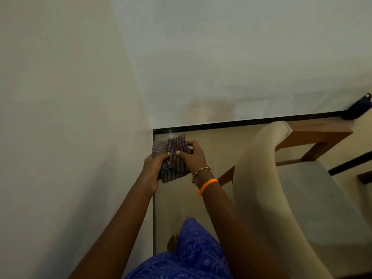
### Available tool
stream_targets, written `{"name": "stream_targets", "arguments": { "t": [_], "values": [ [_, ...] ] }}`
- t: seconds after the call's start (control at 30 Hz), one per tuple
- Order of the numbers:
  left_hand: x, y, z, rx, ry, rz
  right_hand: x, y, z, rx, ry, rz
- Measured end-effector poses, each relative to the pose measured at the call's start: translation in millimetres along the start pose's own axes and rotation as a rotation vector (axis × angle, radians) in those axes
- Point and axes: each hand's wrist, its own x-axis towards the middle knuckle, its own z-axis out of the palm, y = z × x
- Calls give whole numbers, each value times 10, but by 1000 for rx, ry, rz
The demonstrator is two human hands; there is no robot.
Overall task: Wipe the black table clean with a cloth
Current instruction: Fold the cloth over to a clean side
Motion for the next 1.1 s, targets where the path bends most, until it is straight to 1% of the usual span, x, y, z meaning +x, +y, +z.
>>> {"name": "stream_targets", "arguments": {
  "t": [0.2, 0.3, 0.43, 0.57, 0.63, 0.7, 0.9, 1.0, 1.1],
  "values": [
    [1200, 733, 884, 175, -132, 41, 1507, -392, -378, 235, 178, 69],
    [1802, 1069, 1375, 277, -204, 68, 2294, -558, -634, 304, 276, 52],
    [2463, 1484, 2235, 457, -317, 50, 3142, -775, -1203, 313, 358, 103],
    [2871, 1822, 3306, 617, -515, 75, 3664, -855, -1957, 372, 515, 98],
    [2973, 1853, 3762, 687, -624, 59, 3787, -809, -2300, 396, 593, 99],
    [3075, 1803, 4262, 776, -725, 8, 3859, -739, -2668, 433, 689, 123],
    [3181, 1351, 5753, 1069, -981, -48, 3877, -459, -3685, 629, 984, 211],
    [3166, 1119, 6460, 1146, -1071, -95, 3938, -376, -4232, 675, 1127, 269],
    [3060, 925, 7193, 1223, -1106, -145, 4038, -370, -4821, 675, 1249, 339]
  ]
}}
